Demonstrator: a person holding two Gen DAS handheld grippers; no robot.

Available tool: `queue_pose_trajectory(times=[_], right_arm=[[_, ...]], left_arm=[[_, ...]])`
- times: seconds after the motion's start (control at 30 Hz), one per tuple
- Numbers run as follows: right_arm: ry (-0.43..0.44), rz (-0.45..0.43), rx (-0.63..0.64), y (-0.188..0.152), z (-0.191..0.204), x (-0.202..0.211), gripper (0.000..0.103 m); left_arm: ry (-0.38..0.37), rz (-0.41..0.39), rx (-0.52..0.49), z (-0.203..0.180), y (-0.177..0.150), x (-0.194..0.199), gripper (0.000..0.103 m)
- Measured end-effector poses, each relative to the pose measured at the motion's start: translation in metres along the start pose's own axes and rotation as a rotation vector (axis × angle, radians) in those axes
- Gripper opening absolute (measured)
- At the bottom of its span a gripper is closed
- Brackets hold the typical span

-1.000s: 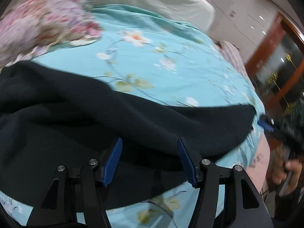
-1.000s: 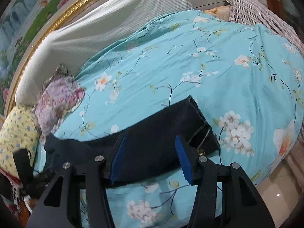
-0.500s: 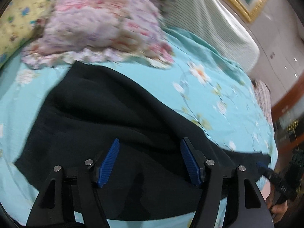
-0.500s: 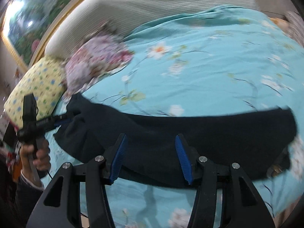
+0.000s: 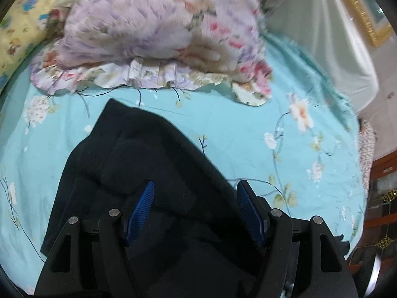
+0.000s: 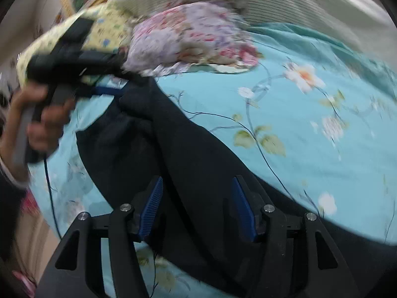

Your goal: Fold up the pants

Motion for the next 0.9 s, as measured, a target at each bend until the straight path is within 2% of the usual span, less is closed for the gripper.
queue_pose_trajectory(times=[0.13,0.17,0.23,0.27,0.3,0.33,0.37,0.4,0.43,0.5,0.7,0.9], right_arm=[[-0.043,0.017,0.103,0.010,0.011,-0.015,0.059],[-0.053,0.021,0.115,0.011,0.012,-0.018,0.059],[-0.081,0.034,0.140,0.014,0.013,-0.027,0.059],[-0.100,0.043,0.153,0.015,0.012,-0.032,0.059],[-0.115,0.049,0.158,0.015,0.011,-0.035,0.059],[-0.123,0.056,0.158,0.015,0.008,-0.038,0.055],[-0.115,0.058,0.153,0.015,0.006,-0.040,0.046],[-0.103,0.057,0.147,0.015,0.005,-0.040,0.029],[-0.096,0.058,0.135,0.015,0.001,-0.038,0.022],[-0.075,0.029,0.126,0.018,0.001,-0.030,0.016],[0.051,-0.006,0.085,0.017,0.010,0.000,0.014],[0.130,0.000,0.130,-0.002,0.036,0.021,0.014]], left_arm=[[0.084,0.079,0.031,0.001,0.018,-0.026,0.068],[0.099,0.094,0.032,0.002,0.020,-0.032,0.064],[0.140,0.116,0.015,0.003,0.021,-0.043,0.045],[0.145,0.131,0.005,0.002,0.019,-0.048,0.025],[0.134,0.147,0.003,0.002,0.015,-0.053,0.010],[0.127,0.146,0.003,0.003,0.012,-0.054,0.010],[0.120,0.116,-0.005,0.003,0.010,-0.052,0.008],[0.114,0.095,-0.011,0.003,0.008,-0.048,0.006],[0.098,0.073,-0.009,0.002,0.006,-0.044,0.006],[0.035,0.001,-0.002,0.002,-0.001,-0.026,0.005],[-0.117,-0.201,0.041,0.017,-0.046,0.031,0.004],[-0.219,-0.289,0.127,0.047,-0.096,0.057,0.004]])
Point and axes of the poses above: each gripper's, at about its wrist camera, not at the fingertips, and x roughly against the way its jaws point, z to its left, y to its top, the point moved 9 cm from there along -x, roughly the way its jaws point, and after that the axes turned 7 degrees about z, right-handed, at the moved point
